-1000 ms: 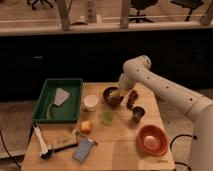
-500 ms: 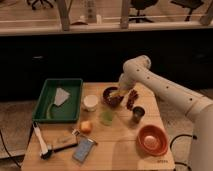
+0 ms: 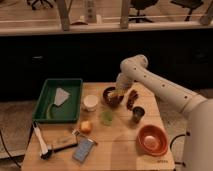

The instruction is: Place banana in purple bowl

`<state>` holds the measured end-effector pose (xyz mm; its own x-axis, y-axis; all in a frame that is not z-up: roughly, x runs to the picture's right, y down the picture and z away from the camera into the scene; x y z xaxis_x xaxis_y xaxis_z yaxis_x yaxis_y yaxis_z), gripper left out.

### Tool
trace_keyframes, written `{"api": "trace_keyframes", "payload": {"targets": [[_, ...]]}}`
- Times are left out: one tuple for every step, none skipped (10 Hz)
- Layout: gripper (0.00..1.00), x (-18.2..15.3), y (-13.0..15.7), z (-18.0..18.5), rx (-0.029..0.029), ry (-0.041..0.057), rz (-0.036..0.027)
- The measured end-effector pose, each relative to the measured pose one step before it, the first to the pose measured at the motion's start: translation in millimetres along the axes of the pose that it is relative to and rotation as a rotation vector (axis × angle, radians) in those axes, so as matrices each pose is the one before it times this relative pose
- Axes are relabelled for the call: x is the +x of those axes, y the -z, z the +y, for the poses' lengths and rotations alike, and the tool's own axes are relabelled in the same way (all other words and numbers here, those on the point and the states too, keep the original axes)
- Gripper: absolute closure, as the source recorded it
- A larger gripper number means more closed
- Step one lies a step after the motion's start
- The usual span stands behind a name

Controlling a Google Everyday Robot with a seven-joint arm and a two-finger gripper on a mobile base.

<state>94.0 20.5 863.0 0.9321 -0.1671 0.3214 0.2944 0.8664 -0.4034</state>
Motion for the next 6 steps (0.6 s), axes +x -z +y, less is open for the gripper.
{"api": "trace_keyframes", "payload": {"targets": [[1.00,-2.51,-2.48,-2.60,-0.00598,0.00842,-0.00388],[1.00,-2.06,-2.26,-2.07,-0.00594,0.00678,-0.00354],[1.00,-0.86,-2.39,-1.15,-0.00739,0.00570,-0.00318],[1.00,0.04,-3.51,-1.26,-0.01119,0.00668,-0.00484],[1.00,-0.28,-1.43,-1.00,-0.00420,0.00331,-0.00194],[1.00,-0.92,-2.03,-0.91,-0.00699,0.00536,-0.00214]]}}
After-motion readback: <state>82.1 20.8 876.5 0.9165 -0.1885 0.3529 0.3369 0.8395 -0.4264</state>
